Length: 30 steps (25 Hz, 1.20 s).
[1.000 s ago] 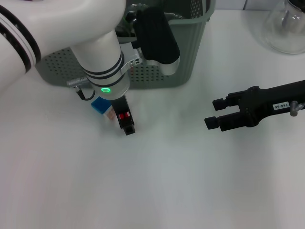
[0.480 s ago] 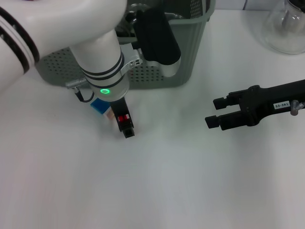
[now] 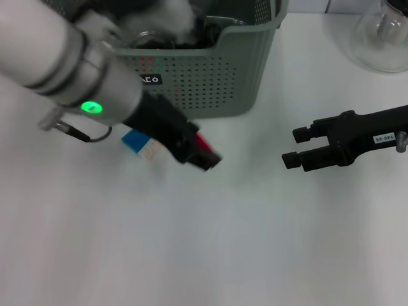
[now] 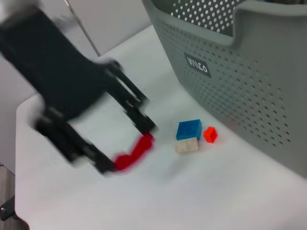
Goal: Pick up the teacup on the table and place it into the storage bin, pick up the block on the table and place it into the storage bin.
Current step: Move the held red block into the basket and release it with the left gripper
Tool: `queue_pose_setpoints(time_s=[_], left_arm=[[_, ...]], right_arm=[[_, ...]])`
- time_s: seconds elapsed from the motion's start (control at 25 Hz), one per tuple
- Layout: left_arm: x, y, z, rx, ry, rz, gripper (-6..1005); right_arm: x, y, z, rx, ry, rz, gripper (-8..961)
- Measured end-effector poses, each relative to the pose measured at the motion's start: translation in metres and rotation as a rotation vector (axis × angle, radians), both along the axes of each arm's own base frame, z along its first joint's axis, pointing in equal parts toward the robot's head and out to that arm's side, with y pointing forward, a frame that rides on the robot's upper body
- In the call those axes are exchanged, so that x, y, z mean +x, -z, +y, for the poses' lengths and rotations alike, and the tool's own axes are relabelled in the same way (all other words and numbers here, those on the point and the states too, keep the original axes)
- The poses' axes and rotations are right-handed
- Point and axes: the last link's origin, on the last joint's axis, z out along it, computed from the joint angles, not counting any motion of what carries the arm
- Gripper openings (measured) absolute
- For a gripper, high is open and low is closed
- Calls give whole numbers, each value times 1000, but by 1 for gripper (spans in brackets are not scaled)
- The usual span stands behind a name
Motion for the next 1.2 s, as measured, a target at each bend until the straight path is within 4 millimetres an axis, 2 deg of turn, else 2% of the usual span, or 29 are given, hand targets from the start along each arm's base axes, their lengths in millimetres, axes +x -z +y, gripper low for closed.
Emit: queue_pose_setpoints(time_s=[0.2,0.28,0.4,0.56,0.76,0.96,1.2], left_arm=[[14,-63,-4,132,63,-316,664],[17,-84,5,231,95,-359,667],[19,-99,32,346,93,-321,672],[10,-98,81,443,-11,-170,679],[-5,-76,121,438,-97,-56,687],[-14,-61,141,447,-133,-19,695],[-21,-54,145,468,-144,11,705]], right_arm=[[4,-3,0,17,10,6,796],[4,-4,0,20,11,9,796],[4,-4,-1,17,11,11,795],[3,-4,0,17,12,12,795],[1,-3,1,15,14,11,795],[1,-3,2,15,19,11,796],[1,-4,2,14,26,11,796]])
